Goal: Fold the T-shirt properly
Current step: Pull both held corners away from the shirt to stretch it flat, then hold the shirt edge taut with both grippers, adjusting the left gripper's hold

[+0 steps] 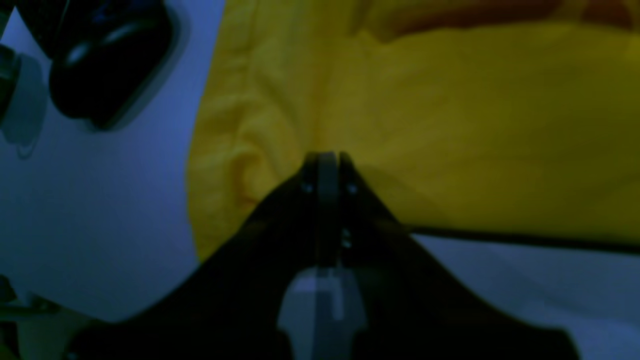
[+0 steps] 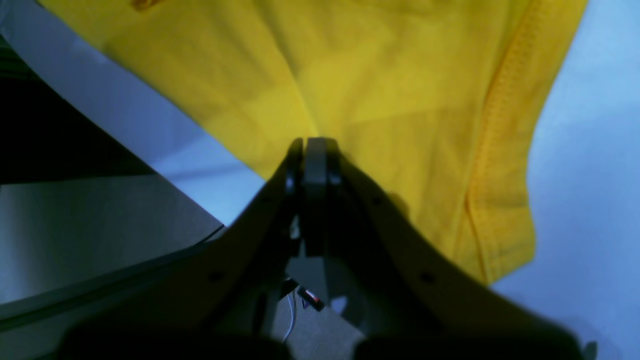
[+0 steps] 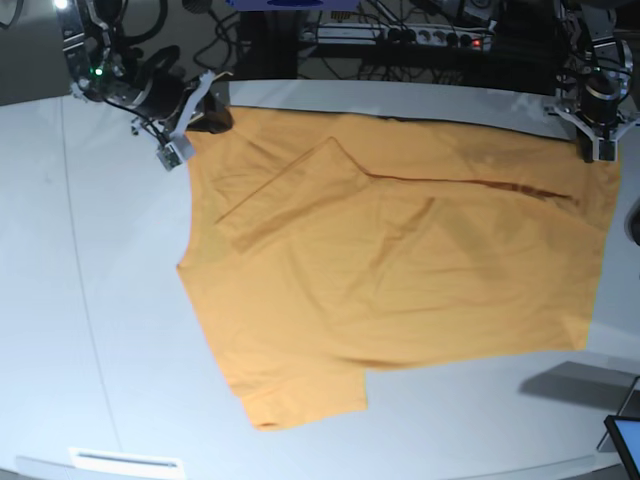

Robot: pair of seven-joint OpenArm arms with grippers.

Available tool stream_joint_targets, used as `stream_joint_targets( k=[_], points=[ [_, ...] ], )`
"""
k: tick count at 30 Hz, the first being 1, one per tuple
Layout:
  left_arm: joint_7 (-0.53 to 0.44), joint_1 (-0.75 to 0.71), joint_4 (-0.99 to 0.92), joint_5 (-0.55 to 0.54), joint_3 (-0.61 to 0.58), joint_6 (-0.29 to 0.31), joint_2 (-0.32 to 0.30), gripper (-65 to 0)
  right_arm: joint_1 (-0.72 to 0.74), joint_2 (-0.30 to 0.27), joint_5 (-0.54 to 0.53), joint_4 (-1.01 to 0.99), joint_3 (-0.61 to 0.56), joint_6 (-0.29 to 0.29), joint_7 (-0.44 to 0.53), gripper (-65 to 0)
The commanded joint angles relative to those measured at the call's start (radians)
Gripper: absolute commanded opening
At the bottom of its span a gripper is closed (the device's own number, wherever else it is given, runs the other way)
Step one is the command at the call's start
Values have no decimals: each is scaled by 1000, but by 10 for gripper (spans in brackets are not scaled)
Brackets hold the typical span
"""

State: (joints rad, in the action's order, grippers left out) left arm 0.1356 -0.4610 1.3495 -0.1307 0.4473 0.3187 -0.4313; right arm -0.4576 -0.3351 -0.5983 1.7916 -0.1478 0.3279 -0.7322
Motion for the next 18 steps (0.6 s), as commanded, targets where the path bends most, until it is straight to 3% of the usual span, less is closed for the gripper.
stream_joint_targets(
  k=[1, 9, 18],
  points=[
    [-4, -5, 14, 4, 12, -2, -22, -650, -30, -22, 90, -11, 12, -37, -119, -649],
    [-4, -38, 15, -1, 14, -2, -24, -650, -77, -22, 90, 27, 107, -36, -120, -649],
    [-4, -91, 112, 1, 14, -2, 4, -650, -77, -20, 90, 46, 109, -36, -128, -649]
  ],
)
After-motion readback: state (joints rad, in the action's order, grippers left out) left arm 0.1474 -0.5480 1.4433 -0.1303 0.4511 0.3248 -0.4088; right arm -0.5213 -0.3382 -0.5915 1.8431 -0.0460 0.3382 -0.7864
